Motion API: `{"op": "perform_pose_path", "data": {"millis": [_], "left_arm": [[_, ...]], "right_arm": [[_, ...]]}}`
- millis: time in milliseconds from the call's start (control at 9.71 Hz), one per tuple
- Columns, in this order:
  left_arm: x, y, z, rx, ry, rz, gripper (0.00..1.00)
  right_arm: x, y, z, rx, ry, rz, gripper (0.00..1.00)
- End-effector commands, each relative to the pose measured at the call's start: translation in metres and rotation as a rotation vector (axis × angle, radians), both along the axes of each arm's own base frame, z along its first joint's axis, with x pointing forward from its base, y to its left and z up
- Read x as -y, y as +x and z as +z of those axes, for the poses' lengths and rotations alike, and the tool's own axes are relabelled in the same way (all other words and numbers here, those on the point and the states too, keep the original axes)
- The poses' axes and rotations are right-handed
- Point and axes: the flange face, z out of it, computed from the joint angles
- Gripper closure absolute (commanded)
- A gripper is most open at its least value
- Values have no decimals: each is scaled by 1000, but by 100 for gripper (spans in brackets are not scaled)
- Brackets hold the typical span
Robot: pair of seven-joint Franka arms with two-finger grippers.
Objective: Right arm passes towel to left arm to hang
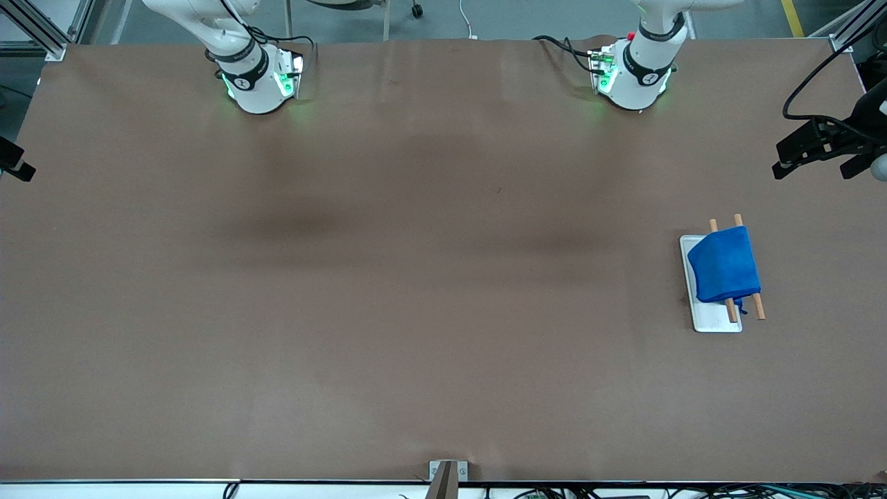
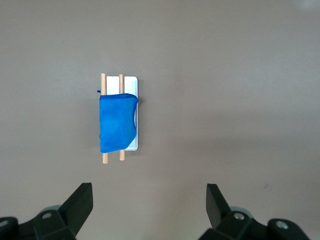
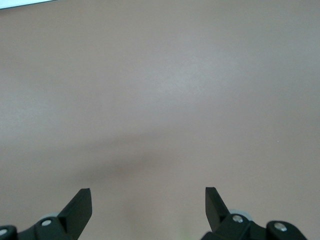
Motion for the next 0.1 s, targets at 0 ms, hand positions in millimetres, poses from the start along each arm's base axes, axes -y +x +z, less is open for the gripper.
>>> {"op": "perform_pose_path", "data": {"millis": [0], "left_arm": [[0, -3, -16, -40, 17, 8, 0]], "right_arm": [[0, -1, 0, 11, 7, 5, 0]]}}
